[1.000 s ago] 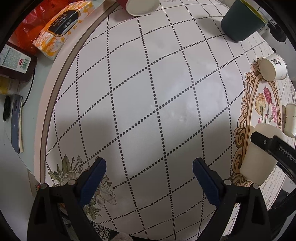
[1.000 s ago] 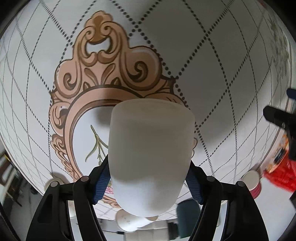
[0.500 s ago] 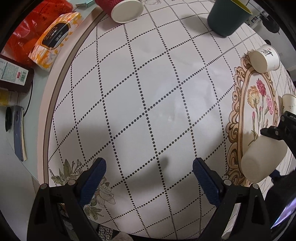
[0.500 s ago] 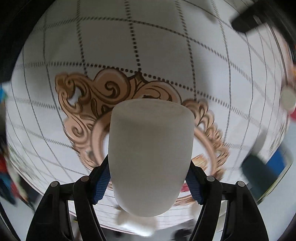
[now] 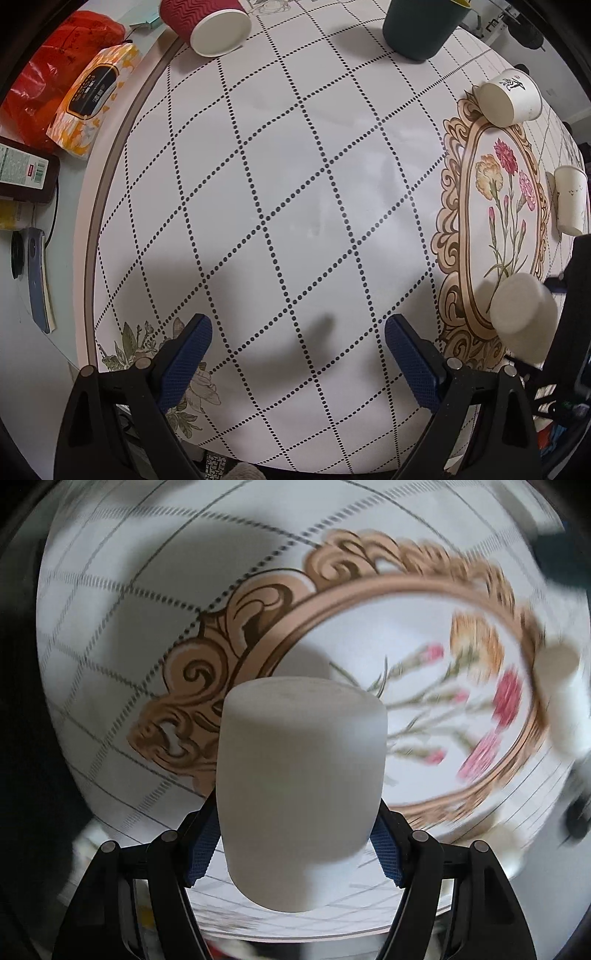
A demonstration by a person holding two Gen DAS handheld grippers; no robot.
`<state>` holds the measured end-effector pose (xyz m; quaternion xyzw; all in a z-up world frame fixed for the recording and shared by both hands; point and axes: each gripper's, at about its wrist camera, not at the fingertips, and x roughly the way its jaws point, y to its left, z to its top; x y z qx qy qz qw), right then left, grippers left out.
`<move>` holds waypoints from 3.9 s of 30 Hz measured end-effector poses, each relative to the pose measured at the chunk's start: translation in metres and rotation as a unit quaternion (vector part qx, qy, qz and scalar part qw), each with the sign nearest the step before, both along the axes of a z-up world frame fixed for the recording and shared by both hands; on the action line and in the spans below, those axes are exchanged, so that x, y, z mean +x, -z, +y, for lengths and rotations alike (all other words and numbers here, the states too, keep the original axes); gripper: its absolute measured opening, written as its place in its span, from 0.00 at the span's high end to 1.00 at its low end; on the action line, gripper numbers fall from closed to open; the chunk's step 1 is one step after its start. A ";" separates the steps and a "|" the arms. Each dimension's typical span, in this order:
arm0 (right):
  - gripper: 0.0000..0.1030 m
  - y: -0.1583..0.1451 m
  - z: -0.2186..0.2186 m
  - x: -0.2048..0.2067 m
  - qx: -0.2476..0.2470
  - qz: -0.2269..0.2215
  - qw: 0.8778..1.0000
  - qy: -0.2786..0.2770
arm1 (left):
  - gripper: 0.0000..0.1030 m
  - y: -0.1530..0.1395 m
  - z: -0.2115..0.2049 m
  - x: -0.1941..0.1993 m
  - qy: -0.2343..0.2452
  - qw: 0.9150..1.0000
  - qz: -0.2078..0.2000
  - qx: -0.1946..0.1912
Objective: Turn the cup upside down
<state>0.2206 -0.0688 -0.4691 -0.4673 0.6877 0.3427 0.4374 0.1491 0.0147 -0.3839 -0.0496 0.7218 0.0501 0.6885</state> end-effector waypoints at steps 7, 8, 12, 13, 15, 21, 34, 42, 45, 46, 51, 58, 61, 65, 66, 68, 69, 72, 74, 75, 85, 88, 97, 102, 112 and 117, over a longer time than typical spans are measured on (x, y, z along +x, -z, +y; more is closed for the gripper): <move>0.28 0.001 -0.032 0.023 0.014 0.033 0.985 0.168 | 0.07 -0.002 -0.015 0.000 0.003 1.000 0.000 0.000; 0.27 0.001 -0.038 0.027 0.012 0.030 0.982 0.185 | 0.07 -0.002 -0.014 0.000 0.004 1.000 -0.001 -0.001; 0.27 0.000 -0.078 0.043 0.011 0.024 0.964 0.265 | 0.07 -0.002 -0.016 0.000 0.004 1.000 0.000 -0.002; 0.27 0.000 -0.096 0.047 0.010 0.024 0.960 0.280 | 0.07 -0.002 -0.019 0.000 0.004 1.000 0.001 -0.003; 0.27 -0.002 -0.105 0.044 0.005 0.025 0.951 0.309 | 0.07 -0.003 -0.022 -0.001 0.005 1.000 0.001 -0.003; 0.27 0.007 -0.140 0.047 -0.003 0.034 0.934 0.355 | 0.07 -0.007 -0.029 -0.014 0.009 1.000 -0.002 -0.003; 0.17 0.022 -0.157 0.053 -0.017 0.050 0.919 0.391 | 0.07 0.004 -0.032 -0.019 0.007 1.000 0.004 -0.008; 0.17 0.033 -0.173 0.079 -0.023 0.048 0.912 0.406 | 0.07 0.011 -0.020 -0.023 0.012 1.000 0.007 -0.011; 0.22 0.039 -0.174 0.084 -0.029 0.047 0.912 0.406 | 0.07 0.012 -0.020 -0.024 0.016 1.000 0.008 -0.011; 0.25 0.042 -0.175 0.084 -0.032 0.047 0.913 0.404 | 0.07 0.013 -0.020 -0.024 0.016 1.000 0.009 -0.011; 0.32 0.058 -0.157 0.074 -0.031 0.045 0.912 0.406 | 0.07 0.015 -0.020 -0.023 0.019 1.000 0.012 -0.012; 0.32 0.035 -0.139 0.087 -0.013 0.035 0.908 0.416 | 0.07 0.014 -0.021 -0.024 0.027 1.000 0.011 -0.010; 0.32 0.026 -0.149 0.089 0.006 0.023 0.902 0.431 | 0.07 0.013 -0.022 -0.024 0.029 0.999 0.010 -0.009; 0.32 0.000 -0.150 0.092 0.043 -0.009 0.890 0.454 | 0.07 0.011 -0.022 -0.023 0.031 0.999 0.010 -0.009; 0.32 -0.005 -0.152 0.095 0.056 -0.024 0.887 0.458 | 0.07 0.010 -0.022 -0.023 0.031 0.999 0.010 -0.008; 0.32 -0.017 -0.155 0.099 0.084 -0.055 0.876 0.472 | 0.07 0.009 -0.023 -0.021 0.031 0.999 0.010 -0.007; 0.32 -0.022 -0.157 0.101 0.099 -0.072 0.868 0.482 | 0.07 0.008 -0.023 -0.020 0.031 0.999 0.009 -0.007; 0.33 -0.037 -0.161 0.103 0.146 -0.132 0.846 0.496 | 0.07 0.005 -0.022 -0.018 0.032 0.999 0.008 -0.008; 0.32 -0.049 -0.166 0.102 0.188 -0.177 0.820 0.511 | 0.07 0.005 -0.023 -0.016 0.032 0.999 0.010 -0.010; 0.33 -0.054 -0.168 0.101 0.207 -0.200 0.806 0.517 | 0.07 0.005 -0.023 -0.016 0.032 0.999 0.011 -0.012; 0.32 -0.057 -0.182 0.064 0.279 -0.302 0.725 0.552 | 0.07 0.004 -0.032 -0.015 0.053 0.998 0.013 -0.008; 0.32 -0.053 -0.183 0.053 0.276 -0.299 0.732 0.547 | 0.07 0.003 -0.033 -0.015 0.059 0.998 0.012 -0.009; 0.23 -0.046 -0.189 0.036 0.250 -0.282 0.725 0.576 | 0.07 -0.010 -0.042 -0.012 0.077 0.997 -0.005 -0.010; 0.07 -0.064 -0.192 0.030 0.241 -0.283 0.714 0.593 | 0.06 -0.034 -0.044 -0.004 0.100 0.994 -0.041 0.002; 0.07 -0.140 -0.206 -0.032 0.119 -0.365 0.669 0.636 | 0.05 -0.099 -0.052 -0.022 0.153 0.981 -0.122 -0.007; 0.07 -0.176 -0.210 -0.067 0.107 -0.383 0.650 0.647 | 0.05 -0.140 -0.064 -0.039 0.163 0.974 -0.158 -0.010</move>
